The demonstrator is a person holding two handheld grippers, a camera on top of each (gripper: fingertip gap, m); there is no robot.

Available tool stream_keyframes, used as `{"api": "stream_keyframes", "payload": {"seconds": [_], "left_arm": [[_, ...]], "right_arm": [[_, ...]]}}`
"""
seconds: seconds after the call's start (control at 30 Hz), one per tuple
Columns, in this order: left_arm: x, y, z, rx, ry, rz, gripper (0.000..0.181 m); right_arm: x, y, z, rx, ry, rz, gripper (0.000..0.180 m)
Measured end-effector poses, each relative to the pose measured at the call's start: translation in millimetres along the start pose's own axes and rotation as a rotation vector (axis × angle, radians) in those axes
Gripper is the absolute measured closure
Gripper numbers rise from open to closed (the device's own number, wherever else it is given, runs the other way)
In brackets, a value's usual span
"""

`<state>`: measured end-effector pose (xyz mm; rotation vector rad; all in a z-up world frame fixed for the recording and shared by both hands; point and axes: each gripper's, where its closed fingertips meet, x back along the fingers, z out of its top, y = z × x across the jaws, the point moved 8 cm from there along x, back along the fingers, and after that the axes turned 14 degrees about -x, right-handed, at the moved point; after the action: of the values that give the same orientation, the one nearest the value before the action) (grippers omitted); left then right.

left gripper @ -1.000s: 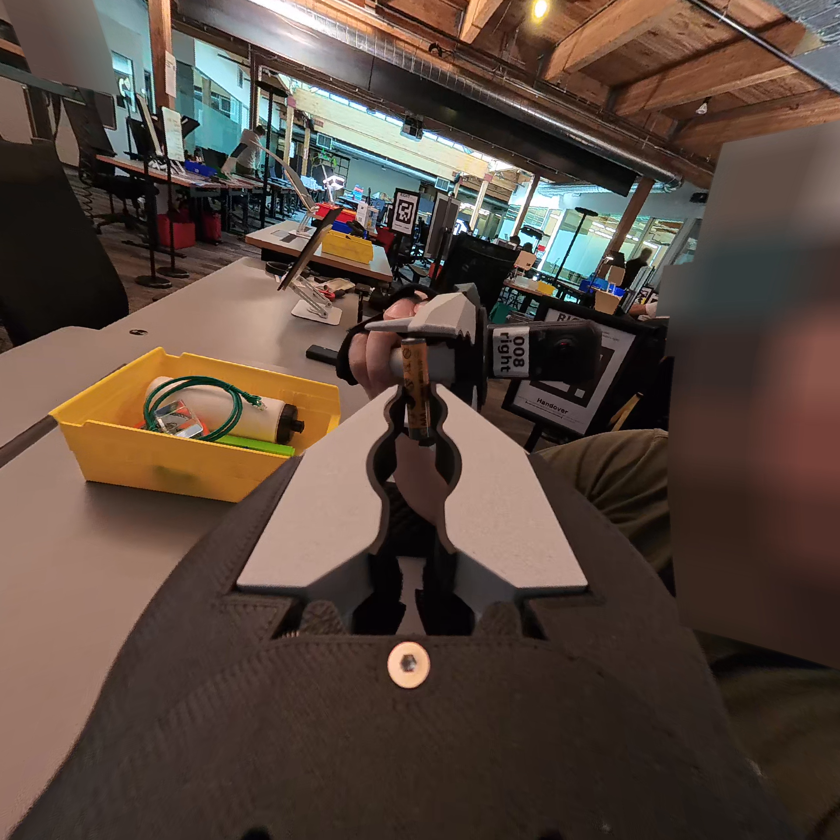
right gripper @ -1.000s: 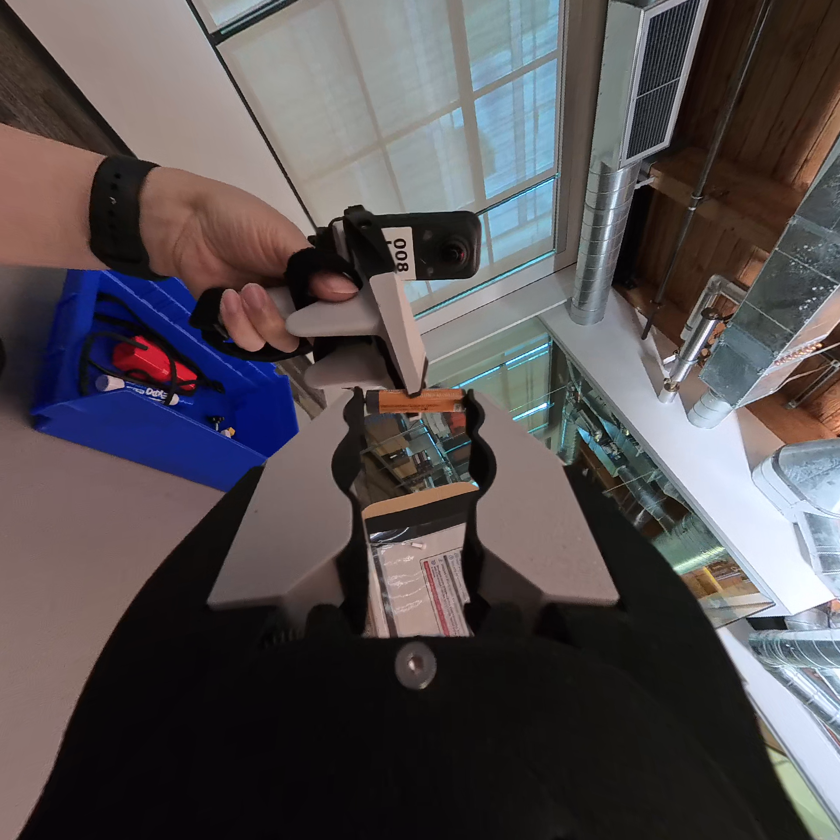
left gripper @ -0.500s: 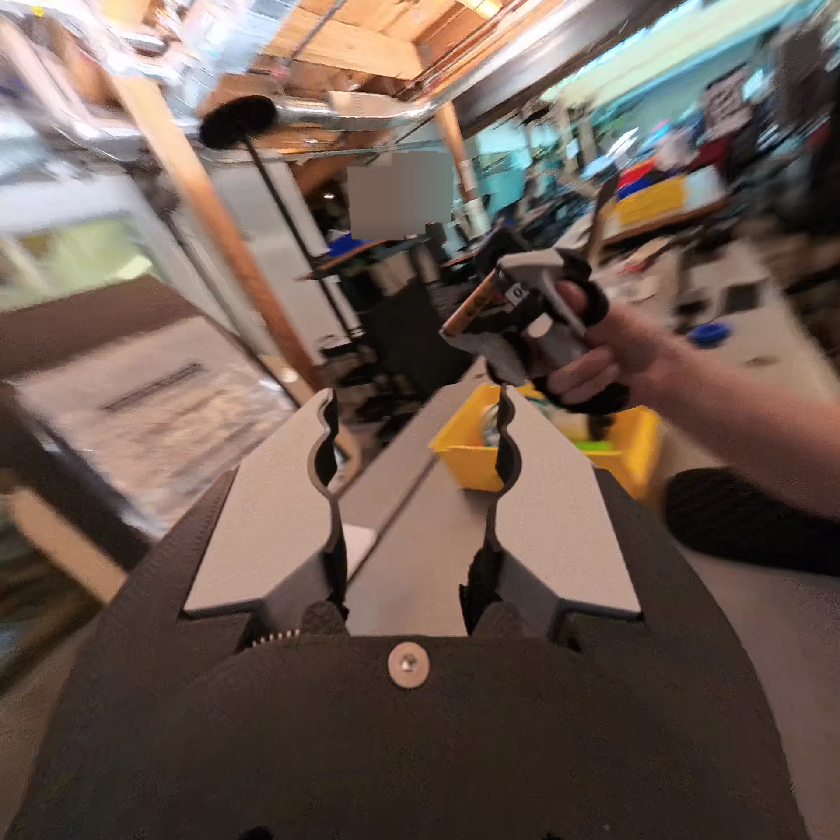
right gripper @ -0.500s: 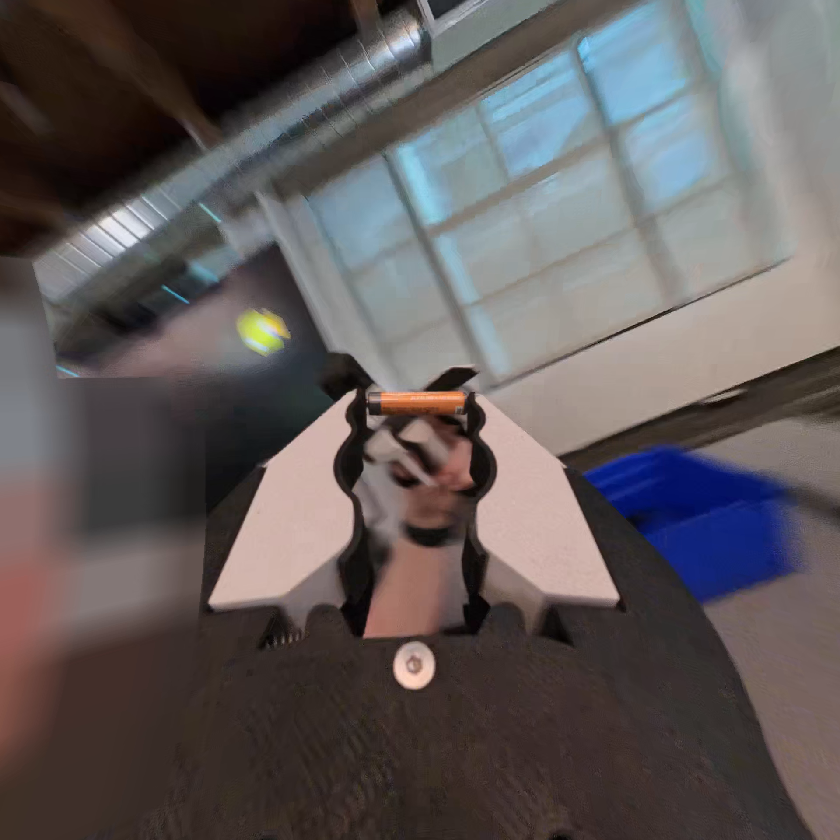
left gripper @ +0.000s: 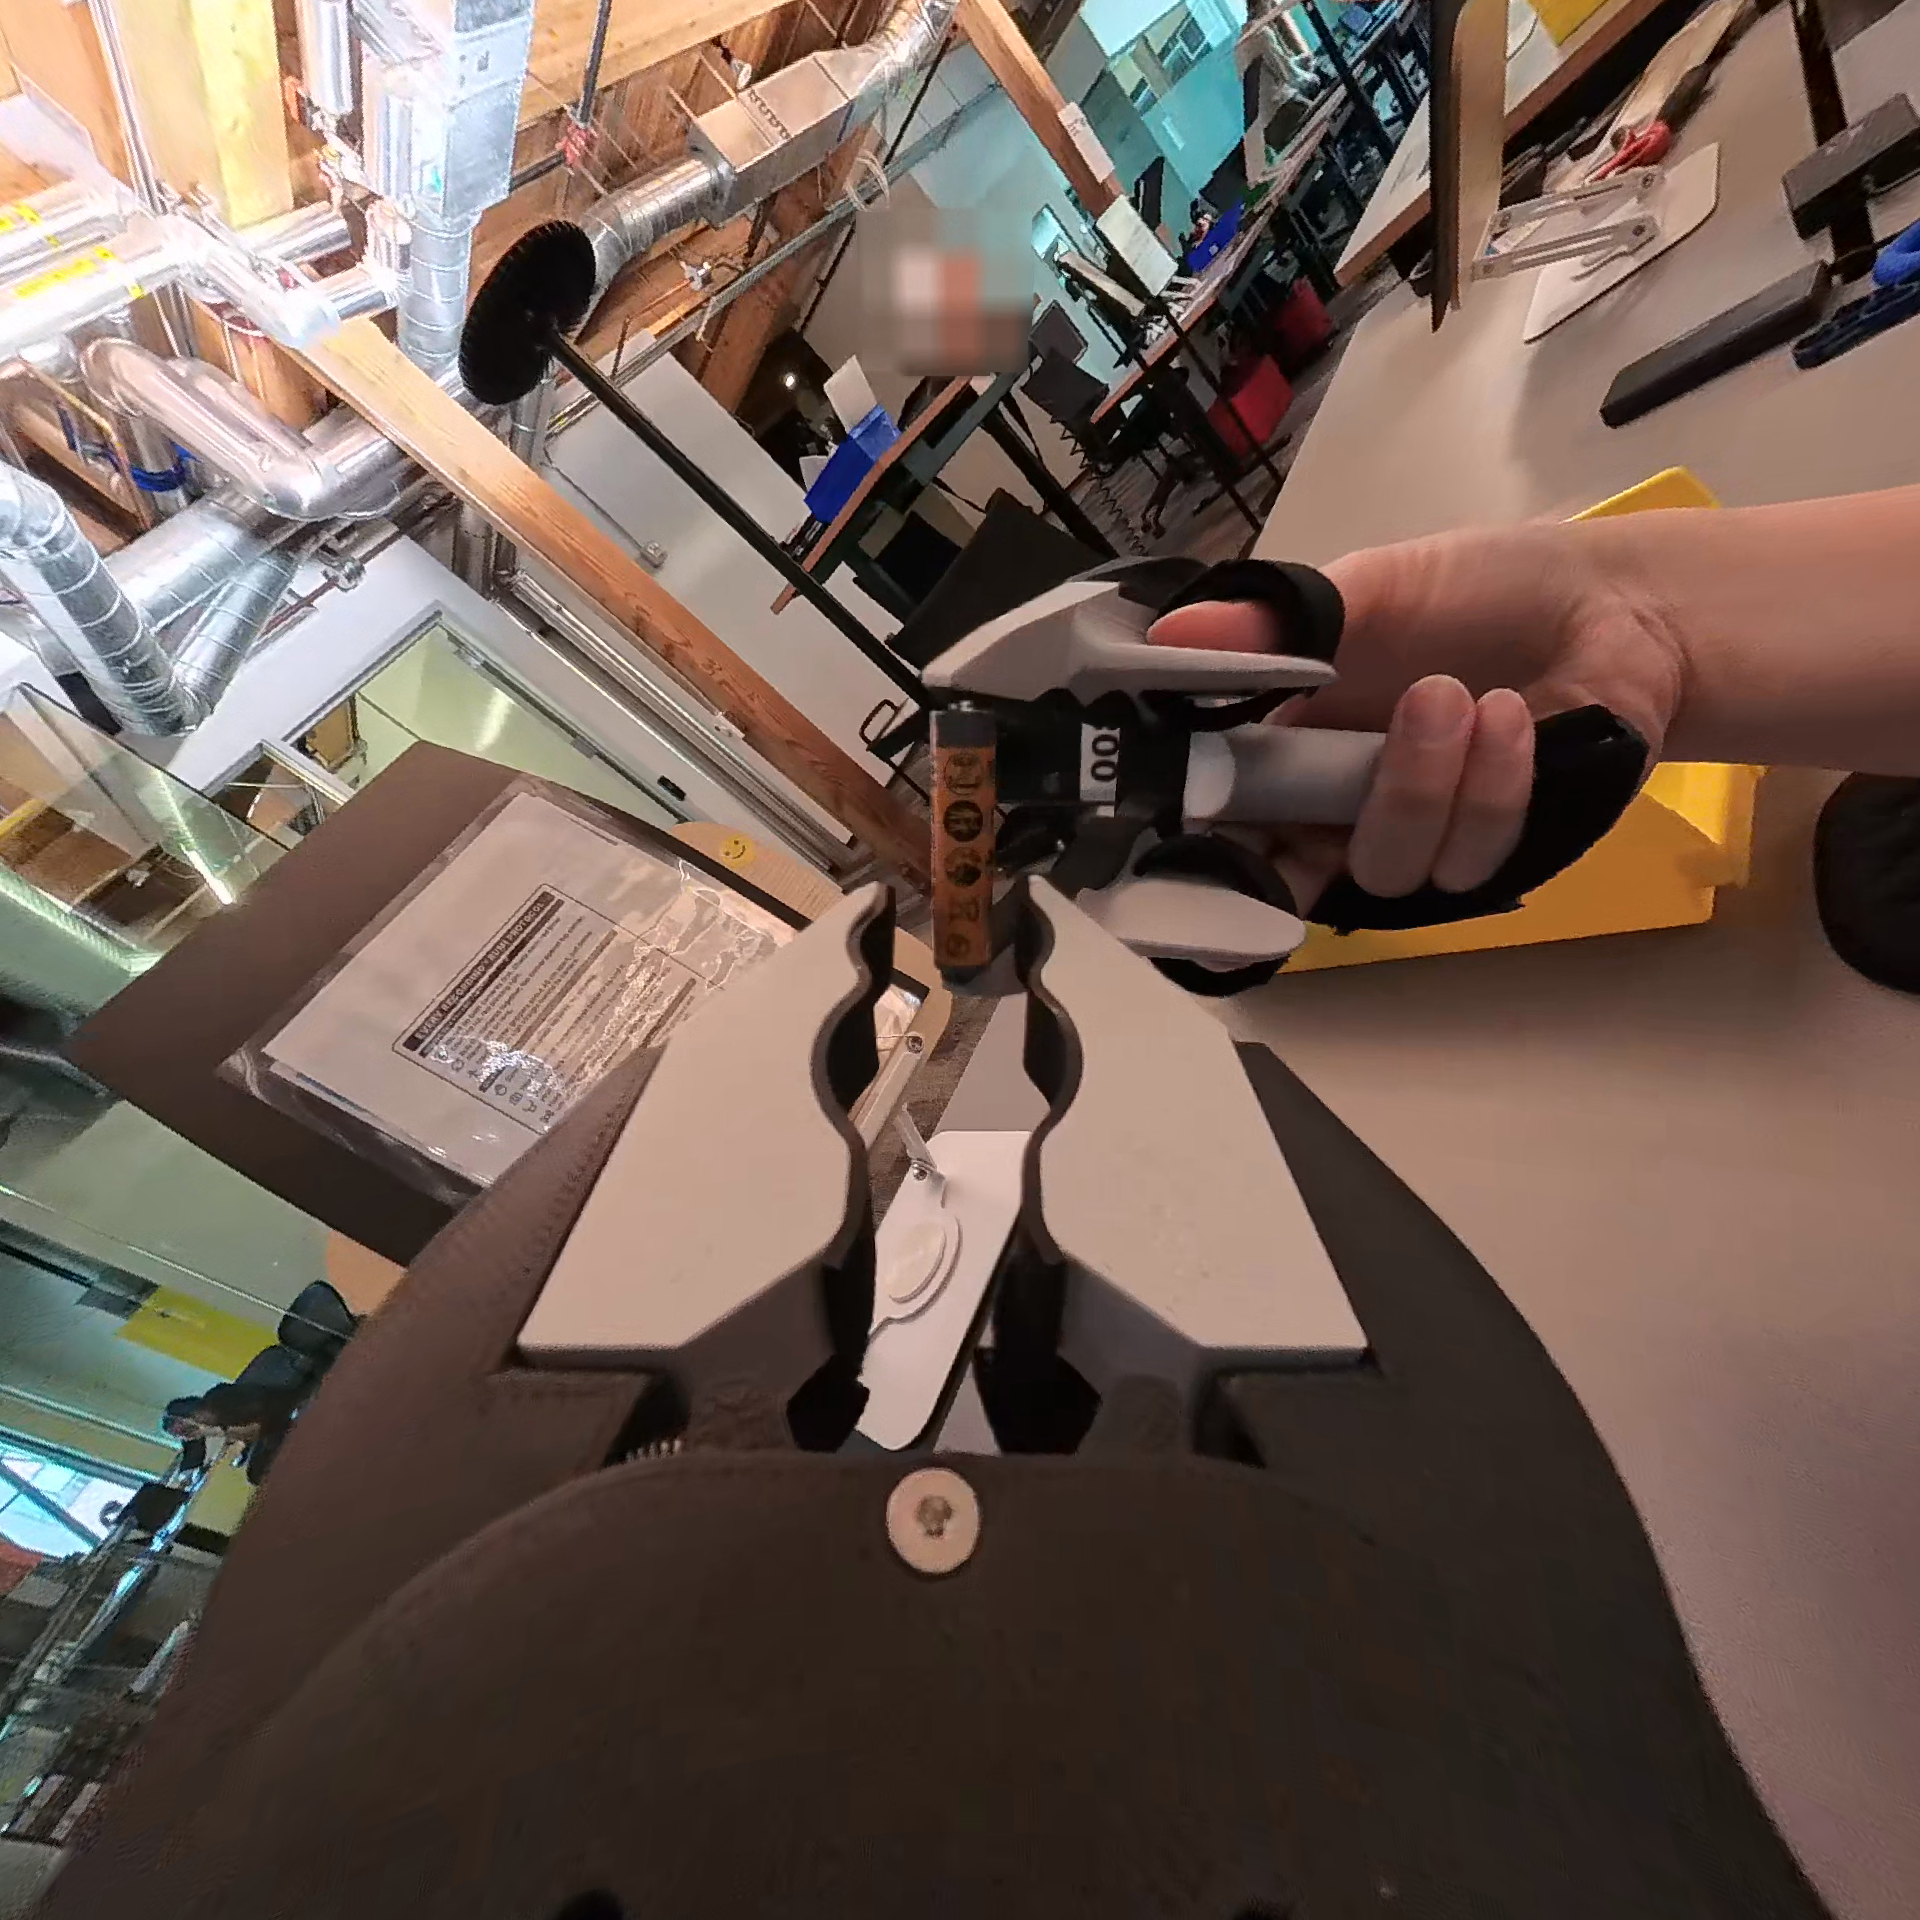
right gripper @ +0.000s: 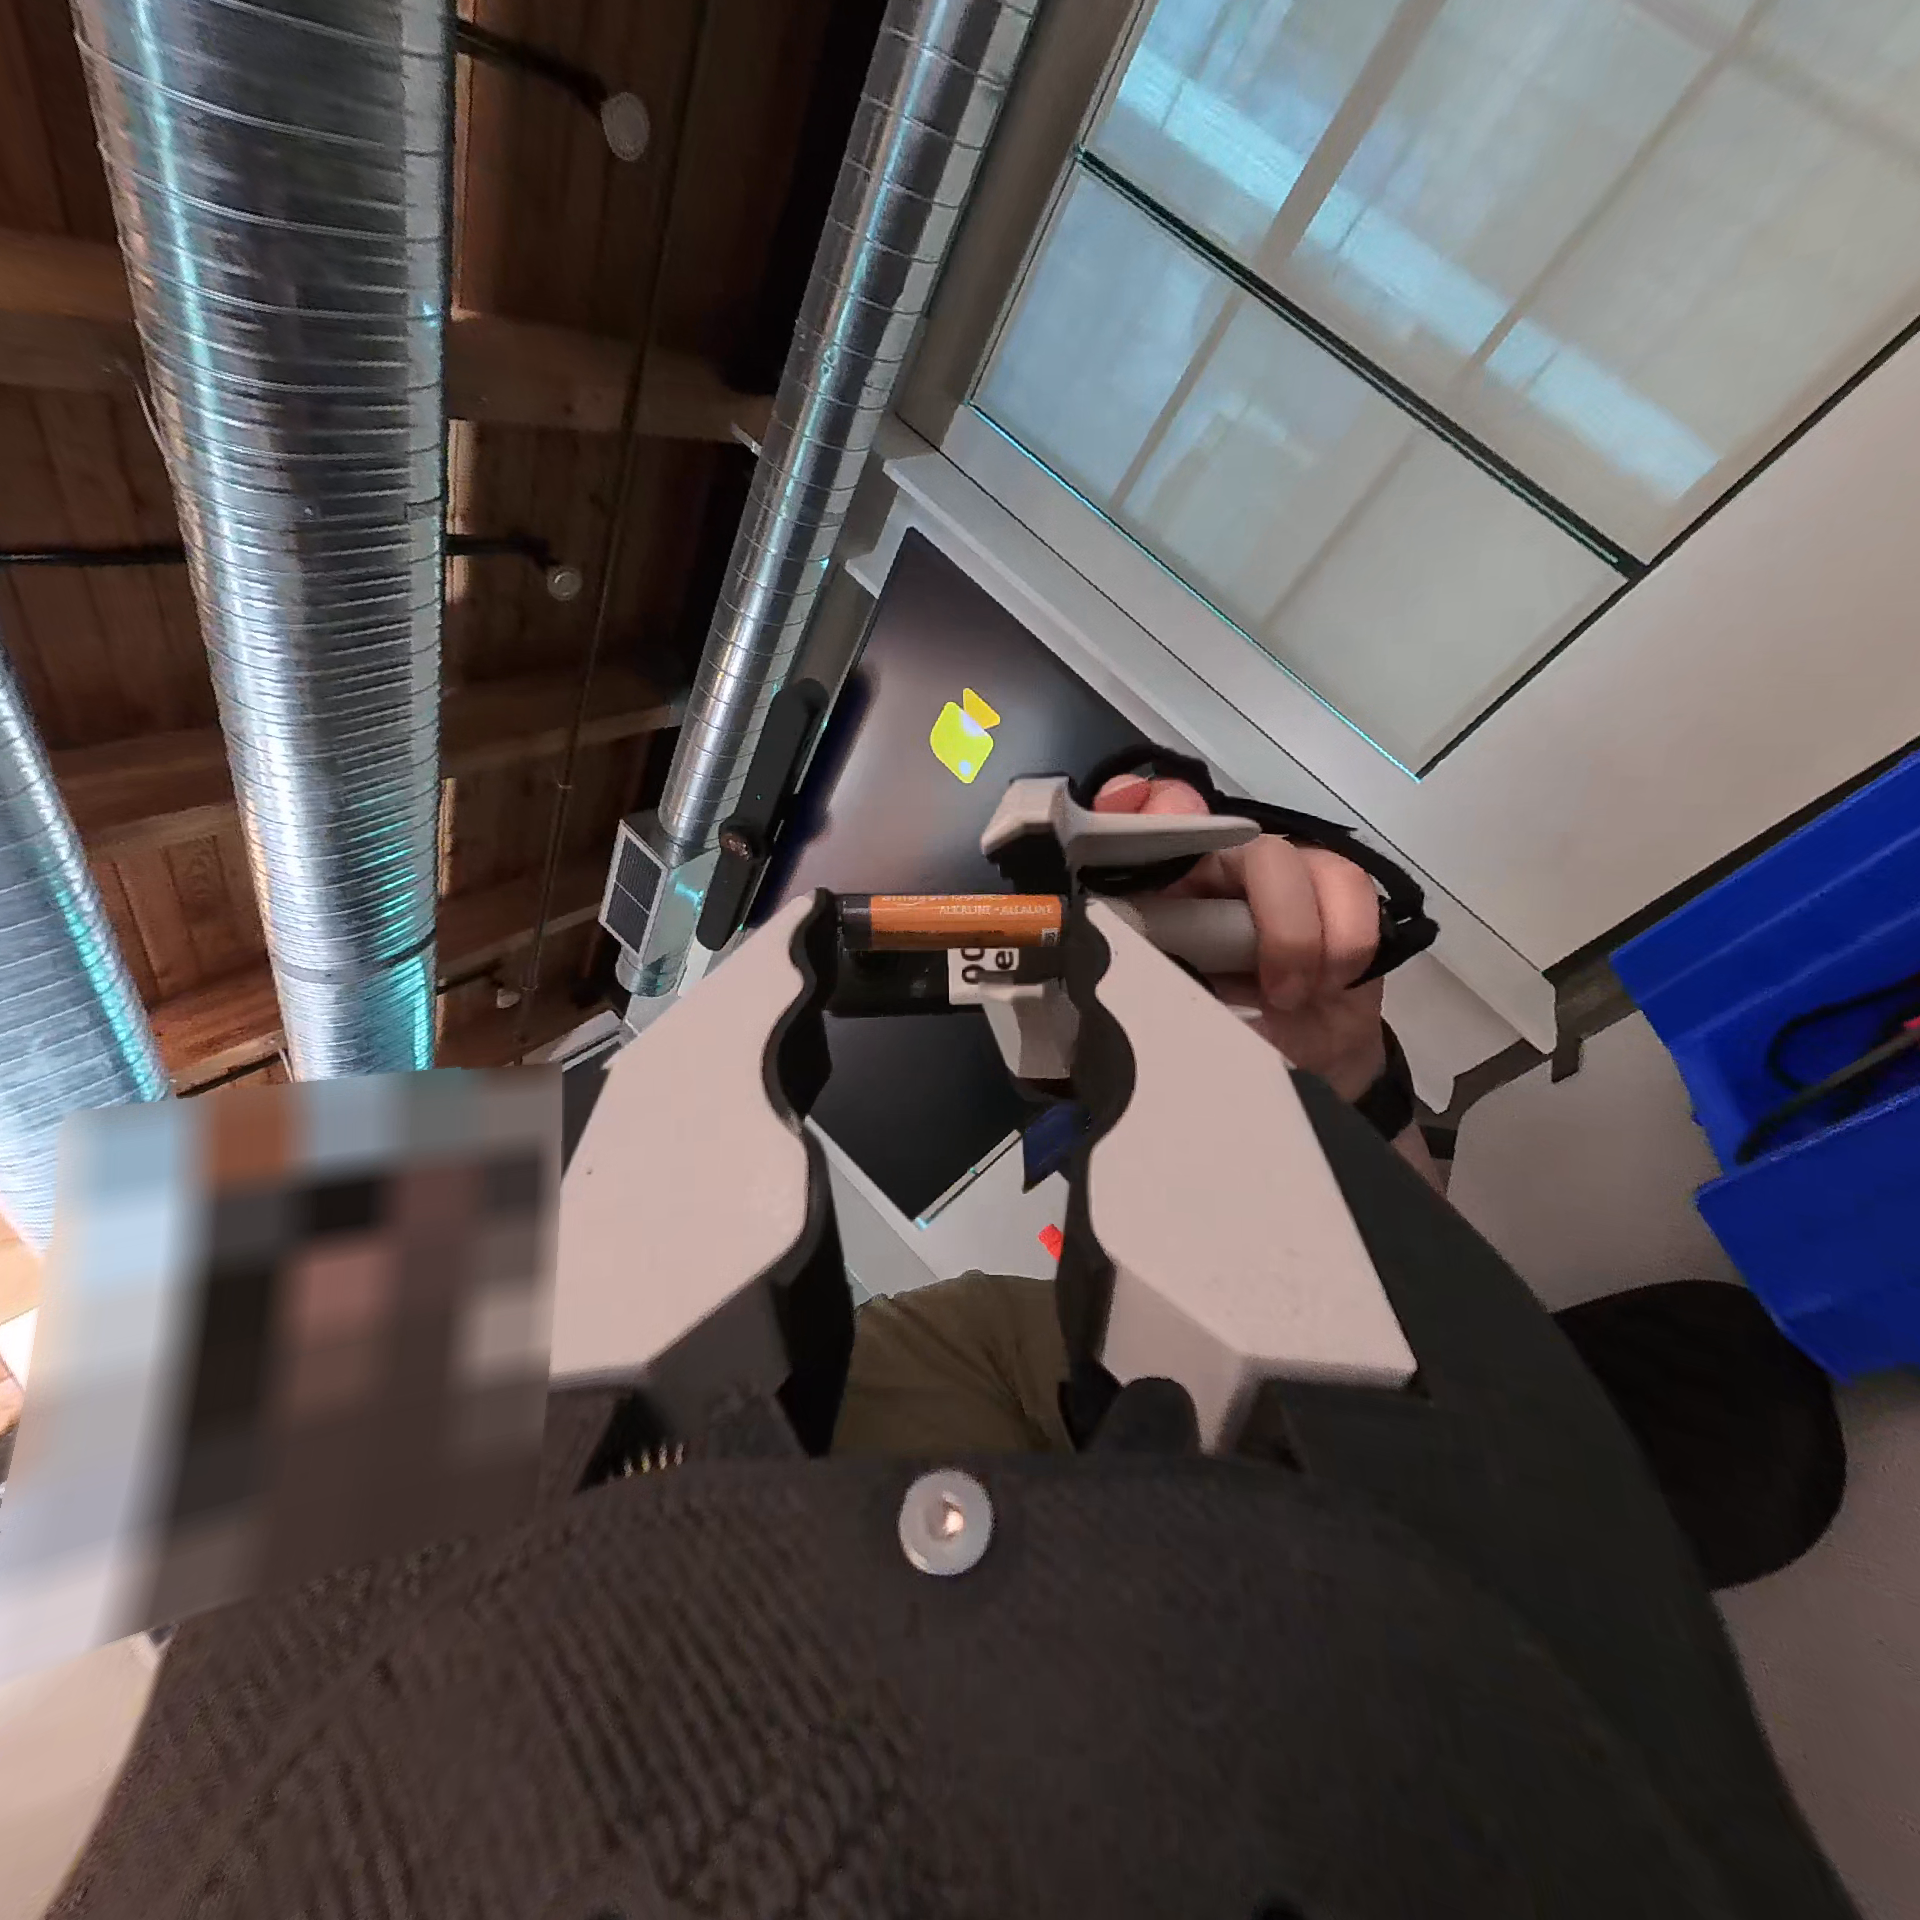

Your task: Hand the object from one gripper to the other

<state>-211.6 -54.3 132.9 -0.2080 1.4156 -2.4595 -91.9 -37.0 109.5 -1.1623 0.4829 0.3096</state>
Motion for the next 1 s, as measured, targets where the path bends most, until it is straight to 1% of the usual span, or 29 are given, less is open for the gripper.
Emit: {"api": "stream_keyframes", "payload": {"seconds": [0.07,0.1,0.2,0.23,0.27,0.3,0.33,0.37,0.43,0.5,0.53,0.57,0.67,0.7,0.73,0.77,0.9,1.0], "left_arm": [[0.4,0.8,0.5,-0.009,0.001,-0.004,0.171],[0.3,1.2,0.8,-0.013,0.002,-0.004,0.173],[-2.4,1.6,-2.7,0.000,-0.042,-0.016,0.173],[-3.0,0.9,-4.1,0.016,-0.053,-0.022,0.172],[-2.7,-0.9,-5.6,0.038,-0.057,-0.024,0.173],[-2.0,-3.9,-7.8,0.072,-0.065,-0.027,0.173],[-1.2,-6.8,-11.9,0.127,-0.087,-0.055,0.173],[-0.7,-8.4,-17.9,0.210,-0.126,-0.120,0.172],[2.2,-8.5,-31.8,0.404,-0.198,-0.278,0.172],[6.6,-5.7,-44.9,0.575,-0.242,-0.422,0.172],[8.4,-4.0,-52.1,0.639,-0.278,-0.474,0.172],[9.8,-1.3,-59.6,0.683,-0.325,-0.517,0.172],[12.1,6.7,-75.0,0.764,-0.430,-0.607,0.172],[12.2,8.8,-76.5,0.799,-0.437,-0.636,0.172],[12.1,10.7,-76.7,0.843,-0.433,-0.667,0.172],[12.1,12.6,-76.4,0.886,-0.425,-0.700,0.172],[11.7,18.2,-77.7,0.990,-0.427,-0.776,0.172],[10.6,19.0,-78.8,1.023,-0.420,-0.796,0.172]], "right_arm": [[1.3,-1.2,0.3,0.011,0.002,-0.007,0.137],[2.2,-1.5,0.8,0.019,0.007,-0.012,0.138],[4.0,-2.0,3.1,0.094,0.027,-0.072,0.137],[5.3,-3.5,5.3,0.146,0.048,-0.109,0.135],[7.0,-6.1,7.6,0.221,0.070,-0.156,0.130],[9.0,-10.4,10.1,0.322,0.096,-0.206,0.123],[11.0,-16.6,12.0,0.444,0.122,-0.256,0.121],[11.6,-24.8,11.6,0.600,0.129,-0.299,0.121],[8.5,-39.9,2.6,0.984,0.098,-0.420,0.121],[1.2,-44.9,-15.4,1.414,0.005,-0.593,0.123],[-3.5,-41.7,-25.8,1.608,-0.086,-0.695,0.130],[-8.3,-34.8,-35.8,1.772,-0.205,-0.797,0.136],[-15.3,-1.5,-54.0,2.163,-0.579,-1.106,0.144],[-16.4,9.8,-56.1,2.249,-0.674,-1.185,0.146],[-17.9,21.0,-57.8,2.292,-0.753,-1.222,0.146],[-19.7,30.2,-58.2,2.326,-0.783,-1.245,0.147],[-22.0,53.7,-57.5,2.468,-0.830,-1.269,0.153],[-21.4,61.0,-56.8,2.490,-0.864,-1.290,0.161]]}}
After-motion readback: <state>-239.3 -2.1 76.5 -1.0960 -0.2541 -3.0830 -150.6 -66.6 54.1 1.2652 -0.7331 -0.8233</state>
